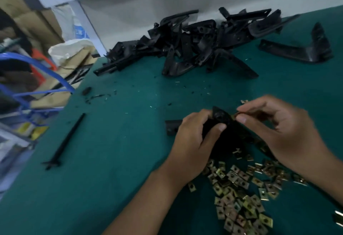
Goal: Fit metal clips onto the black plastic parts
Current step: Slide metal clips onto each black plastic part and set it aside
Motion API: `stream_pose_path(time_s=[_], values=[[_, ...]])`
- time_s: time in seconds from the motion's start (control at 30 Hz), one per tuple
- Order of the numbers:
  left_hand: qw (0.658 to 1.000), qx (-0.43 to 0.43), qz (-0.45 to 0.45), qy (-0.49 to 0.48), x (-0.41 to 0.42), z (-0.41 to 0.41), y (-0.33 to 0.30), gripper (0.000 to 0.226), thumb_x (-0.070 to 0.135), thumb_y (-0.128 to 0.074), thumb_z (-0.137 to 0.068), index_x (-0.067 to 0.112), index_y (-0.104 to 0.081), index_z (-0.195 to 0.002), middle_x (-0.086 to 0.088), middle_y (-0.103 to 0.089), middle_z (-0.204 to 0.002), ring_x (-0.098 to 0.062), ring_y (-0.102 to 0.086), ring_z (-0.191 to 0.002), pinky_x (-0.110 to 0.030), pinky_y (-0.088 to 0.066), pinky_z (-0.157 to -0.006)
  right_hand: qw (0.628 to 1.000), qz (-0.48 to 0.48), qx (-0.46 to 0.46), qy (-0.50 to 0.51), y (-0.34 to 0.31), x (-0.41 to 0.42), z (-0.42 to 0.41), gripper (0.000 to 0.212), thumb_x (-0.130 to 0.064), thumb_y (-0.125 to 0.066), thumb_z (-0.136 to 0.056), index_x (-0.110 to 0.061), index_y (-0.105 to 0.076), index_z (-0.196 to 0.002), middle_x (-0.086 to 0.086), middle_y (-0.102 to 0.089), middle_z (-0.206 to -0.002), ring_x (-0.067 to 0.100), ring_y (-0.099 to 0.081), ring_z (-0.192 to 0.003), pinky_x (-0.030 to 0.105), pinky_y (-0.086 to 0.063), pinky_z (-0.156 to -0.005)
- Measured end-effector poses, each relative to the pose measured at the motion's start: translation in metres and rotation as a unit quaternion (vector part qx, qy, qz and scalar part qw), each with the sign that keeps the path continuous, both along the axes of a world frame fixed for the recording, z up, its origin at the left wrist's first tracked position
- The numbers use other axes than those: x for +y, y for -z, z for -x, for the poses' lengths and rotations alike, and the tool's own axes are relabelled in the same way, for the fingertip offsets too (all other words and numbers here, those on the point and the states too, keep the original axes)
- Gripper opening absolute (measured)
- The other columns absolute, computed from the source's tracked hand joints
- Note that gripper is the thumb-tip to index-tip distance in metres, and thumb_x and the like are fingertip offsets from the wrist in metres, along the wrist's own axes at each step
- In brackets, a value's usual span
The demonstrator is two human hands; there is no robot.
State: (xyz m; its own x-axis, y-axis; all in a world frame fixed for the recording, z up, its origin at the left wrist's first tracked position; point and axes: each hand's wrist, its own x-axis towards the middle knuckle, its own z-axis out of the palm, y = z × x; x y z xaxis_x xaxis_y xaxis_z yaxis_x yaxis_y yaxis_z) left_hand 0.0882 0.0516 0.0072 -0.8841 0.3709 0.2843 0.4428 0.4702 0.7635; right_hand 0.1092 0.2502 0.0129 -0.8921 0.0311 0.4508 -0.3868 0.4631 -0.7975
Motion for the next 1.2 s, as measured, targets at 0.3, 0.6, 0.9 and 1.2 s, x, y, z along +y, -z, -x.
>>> stream_pose_path(time_s=[0.3,0.6,0.9,1.2], values=[[0.999,0.005,-0.040,-0.005,-0.001,0.004,0.007,0.037,0.053,-0.051,-0.095,0.020,-0.067,-0.101,0.008,-0.068,-0.094,-0.017,-0.064,-0.095,-0.050,-0.051,-0.081,1.000,0.025,-0.003,-0.017,-0.005,-0.003,-0.003,0.013,-0.040,-0.071,-0.086,-0.033,-0.073,-0.096,-0.023,-0.074,-0.093,0.000,-0.071,-0.088,0.015,-0.055,-0.074],[0.998,0.038,-0.040,-0.013,0.001,0.004,0.004,0.029,0.046,-0.055,-0.096,0.023,-0.070,-0.103,0.016,-0.069,-0.099,-0.009,-0.065,-0.098,-0.035,-0.052,-0.085,0.997,-0.052,0.054,-0.003,-0.015,0.000,-0.008,0.011,-0.023,-0.075,-0.087,-0.017,-0.077,-0.096,-0.018,-0.073,-0.093,-0.004,-0.070,-0.082,0.006,-0.048,-0.064],[0.996,0.077,-0.040,-0.019,0.001,0.002,0.004,0.031,0.042,-0.057,-0.095,0.017,-0.073,-0.101,0.012,-0.070,-0.093,-0.003,-0.061,-0.094,-0.016,-0.045,-0.084,0.994,0.098,-0.044,-0.035,-0.007,-0.008,-0.009,0.005,-0.031,-0.073,-0.089,-0.032,-0.072,-0.094,-0.010,-0.075,-0.093,0.016,-0.070,-0.087,0.023,-0.056,-0.076],[0.983,0.163,-0.041,-0.067,0.007,-0.003,0.001,0.025,0.039,-0.058,-0.096,0.019,-0.073,-0.099,0.027,-0.064,-0.087,0.015,-0.053,-0.096,-0.007,-0.037,-0.087,0.980,0.194,-0.040,-0.015,-0.005,-0.023,-0.015,0.004,-0.024,-0.072,-0.091,-0.024,-0.070,-0.094,-0.009,-0.075,-0.095,0.010,-0.071,-0.093,0.017,-0.052,-0.082]])
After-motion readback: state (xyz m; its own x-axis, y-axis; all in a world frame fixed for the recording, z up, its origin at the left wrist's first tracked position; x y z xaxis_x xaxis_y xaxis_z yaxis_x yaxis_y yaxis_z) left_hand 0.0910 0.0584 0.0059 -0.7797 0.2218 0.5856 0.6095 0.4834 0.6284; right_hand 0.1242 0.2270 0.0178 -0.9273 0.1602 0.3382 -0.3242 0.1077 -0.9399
